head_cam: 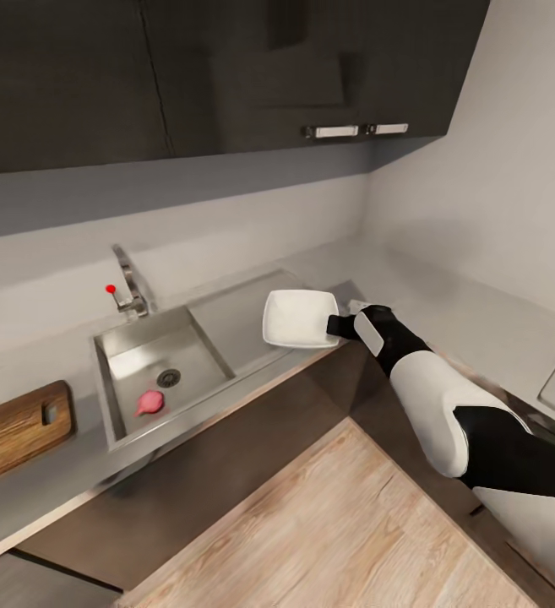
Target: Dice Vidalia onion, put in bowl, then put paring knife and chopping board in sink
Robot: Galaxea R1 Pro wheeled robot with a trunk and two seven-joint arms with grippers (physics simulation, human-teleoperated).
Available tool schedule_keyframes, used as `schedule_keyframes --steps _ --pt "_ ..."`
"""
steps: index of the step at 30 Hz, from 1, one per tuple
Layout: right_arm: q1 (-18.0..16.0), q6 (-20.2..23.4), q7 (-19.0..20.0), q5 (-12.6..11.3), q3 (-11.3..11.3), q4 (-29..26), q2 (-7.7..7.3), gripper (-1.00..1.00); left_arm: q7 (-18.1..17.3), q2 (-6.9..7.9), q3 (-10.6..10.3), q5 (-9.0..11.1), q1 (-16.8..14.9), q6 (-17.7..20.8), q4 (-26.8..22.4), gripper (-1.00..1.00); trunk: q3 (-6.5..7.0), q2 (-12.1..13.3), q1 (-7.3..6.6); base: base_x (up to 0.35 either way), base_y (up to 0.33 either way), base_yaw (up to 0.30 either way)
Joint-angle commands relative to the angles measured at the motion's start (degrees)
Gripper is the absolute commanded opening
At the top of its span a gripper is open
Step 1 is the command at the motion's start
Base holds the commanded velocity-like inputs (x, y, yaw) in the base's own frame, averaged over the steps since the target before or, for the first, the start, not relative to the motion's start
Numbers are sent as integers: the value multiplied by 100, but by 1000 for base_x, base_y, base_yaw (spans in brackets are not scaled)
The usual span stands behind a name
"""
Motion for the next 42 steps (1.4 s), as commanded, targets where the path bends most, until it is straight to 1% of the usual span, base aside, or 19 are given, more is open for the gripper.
schedule_keyframes --steps 1,12,17,27,38,42 --pt "-4 20 -52 -68 -40 -10 7 -100 0 -1 8 7 -2 -13 -1 100 -3 -11 1 -229 228 42" --pt "-4 20 -52 -72 -39 114 9 -100 -4 6 4 7 -2 -13 3 100 11 -11 1 -229 228 27" --pt "-4 13 -52 -65 -40 152 71 -100 -6 6 8 7 -2 -13 6 100 11 -11 1 -229 228 205" --pt "-4 12 -52 -64 -40 158 85 -100 -7 5 8 7 -2 -13 14 100 11 -11 1 -218 232 245" --pt "-4 12 -52 -64 -40 158 86 -100 -8 3 8 7 -2 -13 15 100 11 -11 1 -26 275 243" --pt "-4 12 -52 -64 -40 158 86 -100 -8 4 8 7 -2 -13 15 100 11 -11 1 0 287 85"
